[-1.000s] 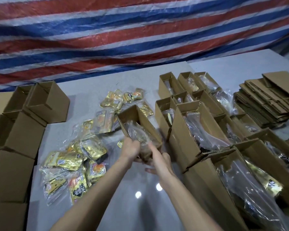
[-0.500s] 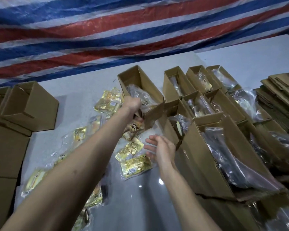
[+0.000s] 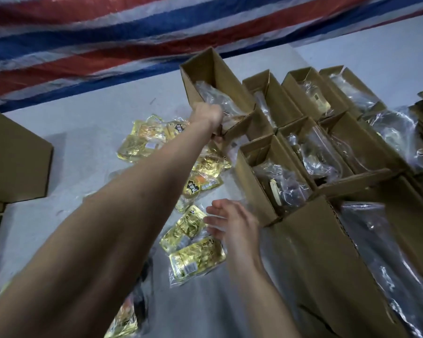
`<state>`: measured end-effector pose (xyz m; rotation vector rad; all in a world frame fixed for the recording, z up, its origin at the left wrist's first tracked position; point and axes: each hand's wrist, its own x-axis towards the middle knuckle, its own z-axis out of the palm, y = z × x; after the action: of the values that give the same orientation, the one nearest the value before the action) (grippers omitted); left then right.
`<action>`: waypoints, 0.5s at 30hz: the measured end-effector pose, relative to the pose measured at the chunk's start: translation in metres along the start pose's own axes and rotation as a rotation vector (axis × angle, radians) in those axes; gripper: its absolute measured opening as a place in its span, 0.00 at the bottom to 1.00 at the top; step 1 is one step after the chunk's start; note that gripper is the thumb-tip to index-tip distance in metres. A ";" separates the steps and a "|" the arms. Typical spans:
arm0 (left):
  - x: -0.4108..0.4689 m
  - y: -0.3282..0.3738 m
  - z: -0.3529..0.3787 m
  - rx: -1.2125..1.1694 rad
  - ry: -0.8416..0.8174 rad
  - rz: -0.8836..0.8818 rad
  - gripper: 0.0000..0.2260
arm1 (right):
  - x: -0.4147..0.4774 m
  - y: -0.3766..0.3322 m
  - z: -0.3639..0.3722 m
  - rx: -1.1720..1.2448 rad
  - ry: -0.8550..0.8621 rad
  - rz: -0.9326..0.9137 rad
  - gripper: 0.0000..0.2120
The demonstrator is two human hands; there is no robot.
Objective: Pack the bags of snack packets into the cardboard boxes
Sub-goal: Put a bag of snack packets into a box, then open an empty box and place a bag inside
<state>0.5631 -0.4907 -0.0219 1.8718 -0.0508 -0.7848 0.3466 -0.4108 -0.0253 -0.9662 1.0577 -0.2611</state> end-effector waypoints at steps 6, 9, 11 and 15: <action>0.008 -0.013 0.031 0.094 -0.115 -0.064 0.15 | 0.013 -0.002 0.002 0.011 0.008 0.001 0.13; 0.010 -0.025 0.042 0.043 -0.132 -0.100 0.21 | 0.018 -0.010 0.004 0.004 0.013 -0.039 0.15; 0.012 -0.031 0.044 0.020 -0.140 -0.106 0.24 | 0.020 -0.015 0.004 0.005 0.024 -0.067 0.16; 0.015 -0.036 0.040 0.014 -0.172 -0.091 0.26 | 0.020 -0.017 0.002 0.004 0.051 -0.082 0.19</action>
<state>0.5423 -0.5131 -0.0691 1.8258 -0.0798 -1.0090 0.3626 -0.4322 -0.0244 -1.0046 1.0651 -0.3568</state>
